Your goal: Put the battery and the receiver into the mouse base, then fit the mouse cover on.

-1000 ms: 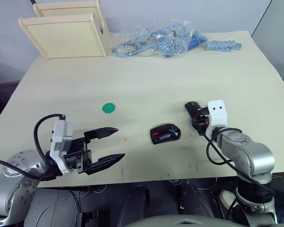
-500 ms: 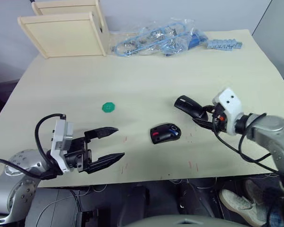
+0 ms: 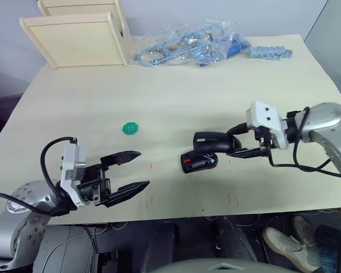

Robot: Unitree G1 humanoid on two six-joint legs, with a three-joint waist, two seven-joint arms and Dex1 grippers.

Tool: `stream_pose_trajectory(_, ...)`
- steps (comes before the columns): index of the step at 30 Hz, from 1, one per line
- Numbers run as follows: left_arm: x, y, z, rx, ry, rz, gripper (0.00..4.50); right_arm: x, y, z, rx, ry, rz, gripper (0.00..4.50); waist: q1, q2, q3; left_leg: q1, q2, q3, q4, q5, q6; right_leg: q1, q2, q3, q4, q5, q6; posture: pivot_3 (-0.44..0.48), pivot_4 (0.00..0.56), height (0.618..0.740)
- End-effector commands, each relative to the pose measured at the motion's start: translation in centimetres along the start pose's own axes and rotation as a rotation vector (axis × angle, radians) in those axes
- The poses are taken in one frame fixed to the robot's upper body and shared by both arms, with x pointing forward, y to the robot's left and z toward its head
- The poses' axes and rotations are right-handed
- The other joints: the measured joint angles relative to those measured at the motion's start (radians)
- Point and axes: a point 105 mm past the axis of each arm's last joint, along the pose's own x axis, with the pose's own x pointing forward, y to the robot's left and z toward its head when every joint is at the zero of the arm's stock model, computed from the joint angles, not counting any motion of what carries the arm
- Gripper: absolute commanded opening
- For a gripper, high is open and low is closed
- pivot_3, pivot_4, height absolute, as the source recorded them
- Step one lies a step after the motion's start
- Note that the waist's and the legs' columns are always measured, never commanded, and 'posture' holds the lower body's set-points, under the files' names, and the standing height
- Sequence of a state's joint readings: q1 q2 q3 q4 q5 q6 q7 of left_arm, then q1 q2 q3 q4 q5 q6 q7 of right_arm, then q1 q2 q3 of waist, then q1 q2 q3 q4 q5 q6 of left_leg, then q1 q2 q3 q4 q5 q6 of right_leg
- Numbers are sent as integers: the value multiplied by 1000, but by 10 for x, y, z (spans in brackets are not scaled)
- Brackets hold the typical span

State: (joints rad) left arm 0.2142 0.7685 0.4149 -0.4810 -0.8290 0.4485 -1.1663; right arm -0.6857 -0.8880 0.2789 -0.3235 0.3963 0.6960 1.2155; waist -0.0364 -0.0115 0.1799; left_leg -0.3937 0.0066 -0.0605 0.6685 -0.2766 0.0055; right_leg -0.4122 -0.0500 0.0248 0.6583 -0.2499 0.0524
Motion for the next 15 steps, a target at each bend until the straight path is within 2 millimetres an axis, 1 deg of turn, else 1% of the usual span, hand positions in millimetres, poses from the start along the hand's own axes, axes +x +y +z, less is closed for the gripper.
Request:
stream_pose_trajectory(1,-3,-3,5,23,-7,-13,4500,10,-1,11,-93,24,74,2741,-1,0,0,0,0,0,0,0,0,0,0,0,0,0,0,0,150,740)
stream_pose_trajectory(8,-5,-6,3,20,5,-16,4500,28,-9,13,-135,58,138,2741,3,0,0,-1,0,-1,0,0,0,0,-2,-1,0,0,0,0,150,740)
stream_pose_trajectory(15,-8,-9,1,18,18,-12,4500,42,-14,5,-125,84,170,2741,5,0,0,-1,0,-1,0,0,0,0,-3,-2,0,0,0,0,150,740)
